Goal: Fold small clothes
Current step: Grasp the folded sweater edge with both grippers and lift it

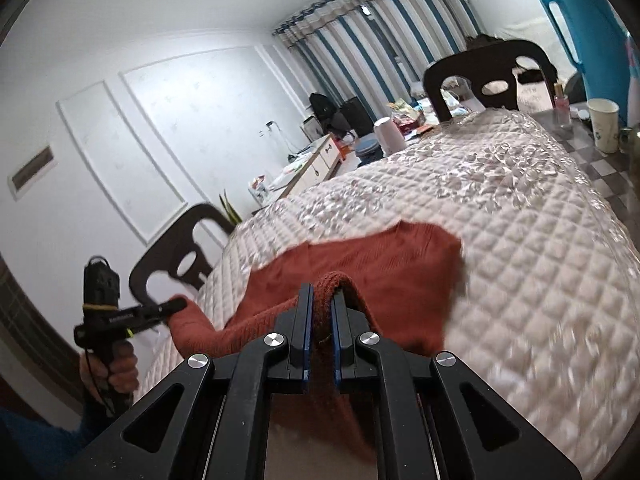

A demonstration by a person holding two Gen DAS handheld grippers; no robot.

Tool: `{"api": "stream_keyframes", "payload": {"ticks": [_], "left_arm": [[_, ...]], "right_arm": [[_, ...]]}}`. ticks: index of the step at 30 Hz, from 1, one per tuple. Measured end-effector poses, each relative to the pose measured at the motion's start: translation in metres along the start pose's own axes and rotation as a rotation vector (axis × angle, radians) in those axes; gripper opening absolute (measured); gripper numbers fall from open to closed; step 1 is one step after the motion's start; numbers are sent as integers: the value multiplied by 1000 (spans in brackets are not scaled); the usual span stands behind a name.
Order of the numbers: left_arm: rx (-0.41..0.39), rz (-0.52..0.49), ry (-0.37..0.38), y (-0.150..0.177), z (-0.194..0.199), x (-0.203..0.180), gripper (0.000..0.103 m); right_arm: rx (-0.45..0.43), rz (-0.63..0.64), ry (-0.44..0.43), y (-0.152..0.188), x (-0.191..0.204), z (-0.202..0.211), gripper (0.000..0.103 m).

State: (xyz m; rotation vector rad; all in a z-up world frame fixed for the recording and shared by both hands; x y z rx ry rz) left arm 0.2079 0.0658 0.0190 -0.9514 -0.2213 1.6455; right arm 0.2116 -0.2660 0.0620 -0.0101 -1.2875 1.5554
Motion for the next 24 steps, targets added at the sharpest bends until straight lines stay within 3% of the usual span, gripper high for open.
{"api": "stream_keyframes", "payload": {"ticks": [9,17,21,24], "left_arm": [[82,67,-56,-55,-79,16,14],[189,170,-80,-56,-143,44,13],[98,169,-21,-82,-127,36,13],[39,163,-20,-96,-126,36,13]], "right_arm": [[58,-146,16,-48,-63,-68,7],[161,-250,97,-33,-124,-115,7],[131,-236,65,-41,-121,-107,7],[79,-212,35,-61,-116,-104,7]]}}
Point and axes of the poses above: each gripper's, at about its wrist camera, not at the fingertips, and z roughly against the way its jaws point, x to its left, y to its underside, the point moved 6 cm from there along -z, roughly the way its jaws point, and after that the axes turned 5 degrees about -y, right-handed, at the moved point
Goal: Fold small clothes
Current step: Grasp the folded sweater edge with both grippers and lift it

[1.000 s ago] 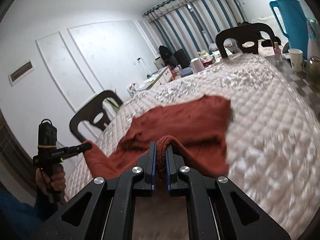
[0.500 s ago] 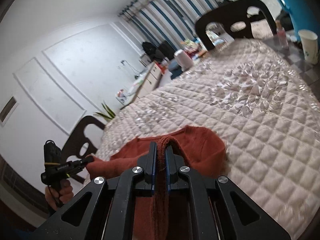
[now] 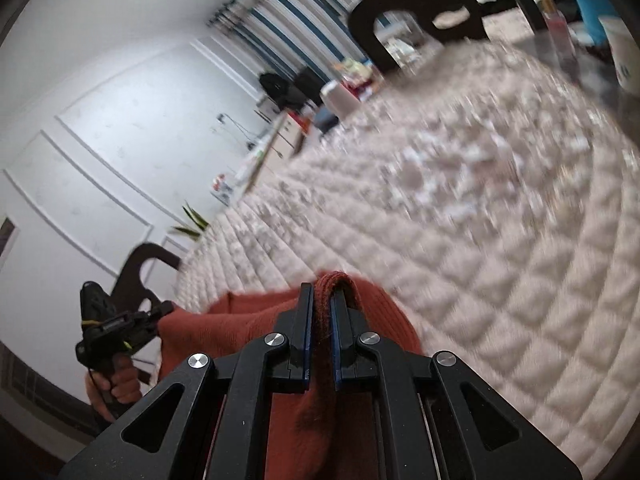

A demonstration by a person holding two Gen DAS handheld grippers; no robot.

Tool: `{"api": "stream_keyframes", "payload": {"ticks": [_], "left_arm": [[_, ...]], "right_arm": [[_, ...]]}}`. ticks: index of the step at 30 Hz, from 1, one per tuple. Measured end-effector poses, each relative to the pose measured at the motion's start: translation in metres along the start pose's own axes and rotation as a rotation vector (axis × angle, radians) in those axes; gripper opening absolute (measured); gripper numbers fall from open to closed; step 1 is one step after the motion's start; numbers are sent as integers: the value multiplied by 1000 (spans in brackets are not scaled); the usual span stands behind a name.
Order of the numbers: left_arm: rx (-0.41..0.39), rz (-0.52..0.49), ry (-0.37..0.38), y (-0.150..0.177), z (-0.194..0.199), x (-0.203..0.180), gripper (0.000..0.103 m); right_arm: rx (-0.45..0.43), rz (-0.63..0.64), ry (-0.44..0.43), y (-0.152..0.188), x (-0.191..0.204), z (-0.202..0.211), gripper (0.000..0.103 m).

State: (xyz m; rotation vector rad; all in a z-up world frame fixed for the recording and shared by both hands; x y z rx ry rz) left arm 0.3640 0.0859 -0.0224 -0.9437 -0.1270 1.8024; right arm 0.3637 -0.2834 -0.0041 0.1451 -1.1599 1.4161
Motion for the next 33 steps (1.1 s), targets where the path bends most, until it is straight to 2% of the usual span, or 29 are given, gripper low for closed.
{"api": "stream_keyframes", "payload": {"ticks": [2,5,6,7,8,10,14,17,19,22,23,25,26,27,29,32,33], "left_arm": [[16,10,-26,1,-13,8,13],[84,20,-101,17,-37,26,14],[103,27,-99,22,-40,30,14],[98,26,-82,23,-37,32,17],[89,22,-81,23,-31,33,17],[52,11,-100,19,-15,32,21],[-58,-40,-139,12,23,26,22],[-100,-121,-93,20,37,-6,36],[-53,-218,-72,36,23,-35,39],[39,-266,-76,52,-15,-54,39],[47,-282,-99,52,-28,-53,39],[65,-279,-222,51,-53,-34,37],[63,-260,-210,50,-57,-26,36],[37,-240,-168,47,-53,-23,36],[49,-221,-145,46,-46,-17,36],[25,-233,-135,48,-29,-12,37],[7,-256,-135,51,-23,-10,37]], "right_arm": [[2,11,9,-6,-3,-9,7],[81,-13,69,-1,-23,-34,7],[111,-33,118,6,-33,-40,7],[105,-29,120,9,-34,-39,8],[89,-19,113,11,-32,-35,9],[53,14,155,10,-26,-19,18],[-50,108,247,1,-1,19,19],[-85,204,219,2,39,25,19],[-8,268,189,19,64,-2,19],[123,312,215,42,74,-51,19],[139,307,231,44,68,-62,19],[144,290,307,41,50,-73,19],[141,255,385,36,29,-74,19],[124,229,376,33,20,-72,18],[95,175,333,30,12,-63,18],[56,219,407,32,20,-40,19],[34,233,390,38,27,-29,19]]}}
Point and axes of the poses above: each gripper's, at about its wrist camera, not at the fingertips, and z roughly against the way its jaws point, x to its left, y to its underside, the point moved 6 cm from there along -z, roughly the way its jaws point, and after that the axes turned 5 degrees about -y, right-handed, at the moved point
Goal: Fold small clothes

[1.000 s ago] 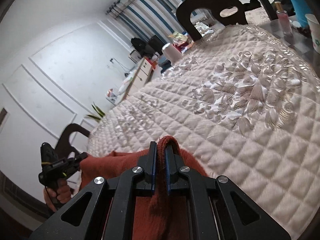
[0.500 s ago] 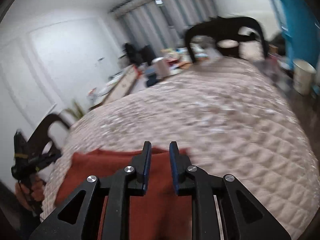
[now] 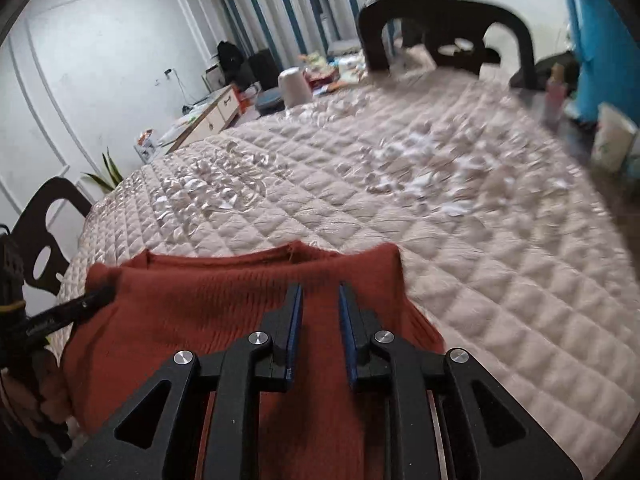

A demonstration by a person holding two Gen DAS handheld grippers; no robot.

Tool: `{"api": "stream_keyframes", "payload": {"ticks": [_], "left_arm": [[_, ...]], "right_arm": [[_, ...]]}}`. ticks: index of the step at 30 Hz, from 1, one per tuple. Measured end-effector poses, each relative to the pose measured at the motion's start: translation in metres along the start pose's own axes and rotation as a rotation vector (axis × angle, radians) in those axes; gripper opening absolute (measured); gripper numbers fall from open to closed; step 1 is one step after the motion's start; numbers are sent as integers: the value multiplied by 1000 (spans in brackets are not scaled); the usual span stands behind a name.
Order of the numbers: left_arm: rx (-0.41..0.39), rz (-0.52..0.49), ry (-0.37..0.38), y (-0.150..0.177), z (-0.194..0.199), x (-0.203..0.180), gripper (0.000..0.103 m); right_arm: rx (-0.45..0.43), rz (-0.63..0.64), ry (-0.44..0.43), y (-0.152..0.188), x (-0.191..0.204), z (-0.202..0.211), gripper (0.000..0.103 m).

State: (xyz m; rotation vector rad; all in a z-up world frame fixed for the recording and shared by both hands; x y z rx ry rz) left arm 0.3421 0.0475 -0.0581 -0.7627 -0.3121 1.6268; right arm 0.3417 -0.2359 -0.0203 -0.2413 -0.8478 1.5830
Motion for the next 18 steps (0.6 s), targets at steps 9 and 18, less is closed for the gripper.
{"api": "stream_keyframes", "payload": {"ticks": [9,18], "left_arm": [[-61,-68,-17,22,32,-12,37],[-97,-162,11,71,57,-22,39]], "right_arm": [[-58,76,55,26,17,25,19],[2,251,45,76,47,26,25]]}}
Point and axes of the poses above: each gripper's, at about its wrist camera, not at the fingertips, and z roughly against the way its jaws point, x to its left, y to its underside, the point moved 6 cm from there along -z, roughly the way its jaws point, and after that the axes turned 5 degrees about -y, right-handed, at the moved point
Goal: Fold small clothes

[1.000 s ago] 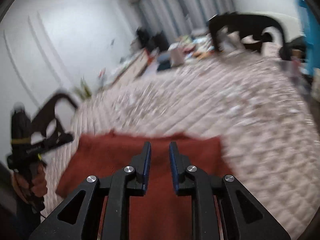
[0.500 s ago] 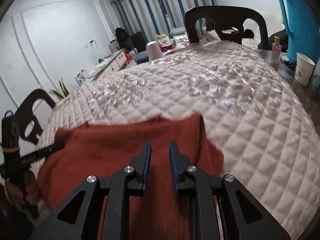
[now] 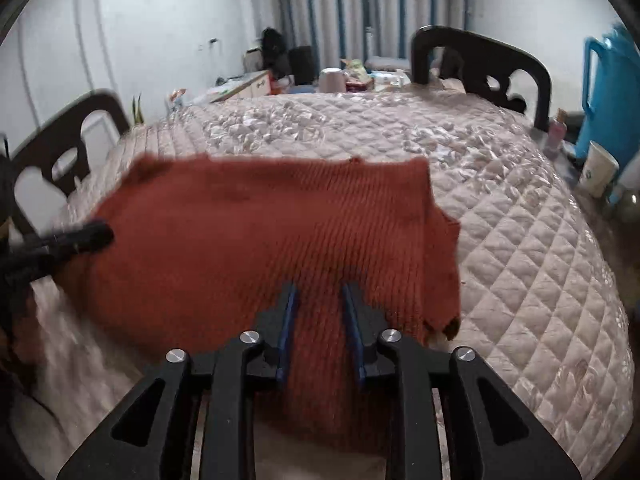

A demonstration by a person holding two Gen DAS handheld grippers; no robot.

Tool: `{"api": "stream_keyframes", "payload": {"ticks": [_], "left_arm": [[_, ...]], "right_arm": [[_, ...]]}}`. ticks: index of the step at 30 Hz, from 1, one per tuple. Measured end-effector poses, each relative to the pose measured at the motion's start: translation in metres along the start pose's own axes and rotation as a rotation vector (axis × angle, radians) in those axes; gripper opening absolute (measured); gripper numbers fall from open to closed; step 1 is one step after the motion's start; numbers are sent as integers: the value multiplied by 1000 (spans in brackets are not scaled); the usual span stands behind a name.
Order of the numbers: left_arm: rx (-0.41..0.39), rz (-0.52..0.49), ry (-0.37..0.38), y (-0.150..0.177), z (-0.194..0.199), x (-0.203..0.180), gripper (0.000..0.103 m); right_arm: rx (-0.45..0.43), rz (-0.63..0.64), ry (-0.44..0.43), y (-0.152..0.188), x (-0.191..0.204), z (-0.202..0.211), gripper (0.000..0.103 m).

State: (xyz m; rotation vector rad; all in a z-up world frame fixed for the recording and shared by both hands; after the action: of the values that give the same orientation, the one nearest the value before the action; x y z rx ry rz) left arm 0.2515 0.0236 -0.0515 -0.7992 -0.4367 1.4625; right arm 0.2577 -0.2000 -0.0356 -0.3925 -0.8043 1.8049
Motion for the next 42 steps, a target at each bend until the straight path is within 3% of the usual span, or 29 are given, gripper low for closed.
{"api": "stream_keyframes", "payload": {"ticks": [3,7,9,10,12,16,19,22,27,29,31,34,38,42], "left_arm": [[8,5,-27,-3,9,-7,39],[-19,-79,-10,-1,15,-38,42],[47,-90,-26,8,-5,-43,44],[39,-96,-33,10,-10,-43,44],[31,-110,-48,10,-5,-46,44],[9,-62,-3,13,20,-33,44],[14,1,-48,27,25,-1,44],[19,83,5,38,34,17,44],[6,114,15,47,47,26,44],[23,133,19,50,44,29,44],[20,142,27,49,48,28,44],[-4,134,18,48,57,24,44],[39,190,23,55,55,28,44],[98,260,108,66,50,26,44]], "right_arm": [[11,-11,35,-6,3,8,25],[-48,55,-23,-13,35,17,25],[-11,68,-36,-10,43,1,25],[36,64,-36,-5,44,-11,25],[27,80,-20,-1,48,-13,26],[30,82,-26,4,48,2,26],[17,71,-26,17,39,12,26],[44,-43,-67,28,17,16,26],[-13,-105,-29,31,-3,36,26],[33,-172,-12,40,-18,28,26],[23,-208,-29,41,-20,30,26],[-16,-160,2,33,-9,41,26],[-57,-115,-28,21,12,47,26],[-65,-36,-49,10,38,37,26]]}}
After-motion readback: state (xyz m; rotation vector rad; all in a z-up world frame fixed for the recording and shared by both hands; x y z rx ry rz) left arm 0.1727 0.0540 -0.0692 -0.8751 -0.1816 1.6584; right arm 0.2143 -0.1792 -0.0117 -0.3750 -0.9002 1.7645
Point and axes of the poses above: each gripper's, at about its wrist camera, not at the fingertips, and z roughly against the way its jaws point, x to its left, y to its underside, the point moved 6 cm from there along -z, roughly the way its jaws point, and after that the axes turned 5 degrees about -y, right-handed, at the moved point
